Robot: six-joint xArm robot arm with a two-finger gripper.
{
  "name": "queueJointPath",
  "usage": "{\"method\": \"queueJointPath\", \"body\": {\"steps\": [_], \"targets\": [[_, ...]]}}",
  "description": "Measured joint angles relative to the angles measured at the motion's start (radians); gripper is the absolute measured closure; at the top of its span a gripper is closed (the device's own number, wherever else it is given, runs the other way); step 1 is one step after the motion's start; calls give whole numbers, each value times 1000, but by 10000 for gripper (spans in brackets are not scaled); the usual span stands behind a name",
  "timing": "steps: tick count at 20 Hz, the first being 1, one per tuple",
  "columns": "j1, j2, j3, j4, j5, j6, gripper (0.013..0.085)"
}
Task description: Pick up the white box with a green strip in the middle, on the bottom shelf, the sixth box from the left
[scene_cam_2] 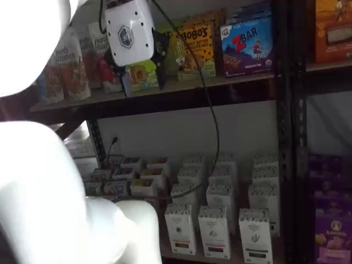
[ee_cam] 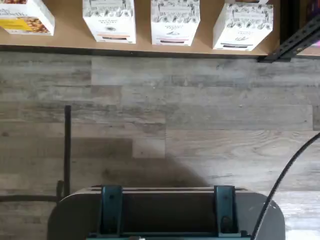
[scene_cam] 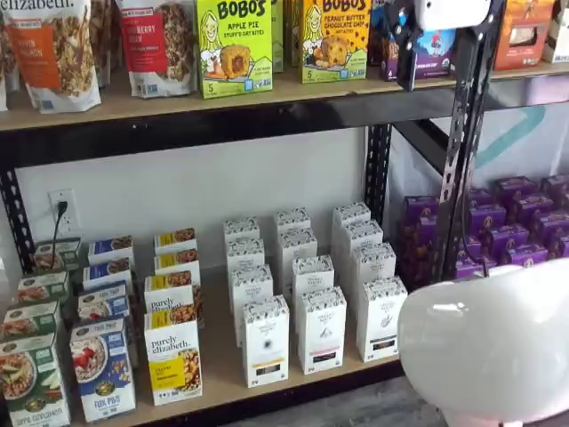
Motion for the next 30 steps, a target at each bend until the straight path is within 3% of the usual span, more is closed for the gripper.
{"method": "queueJointPath", "body": {"steps": [8,14,20,30], "targets": [[-67,-8,194,-3,-174,-61,130],[-81,-7,388,-13,-356,-69,130],[-106,1,547,22,-539,-93,130],[-112,157,702,-10,-805,-83,130]]}}
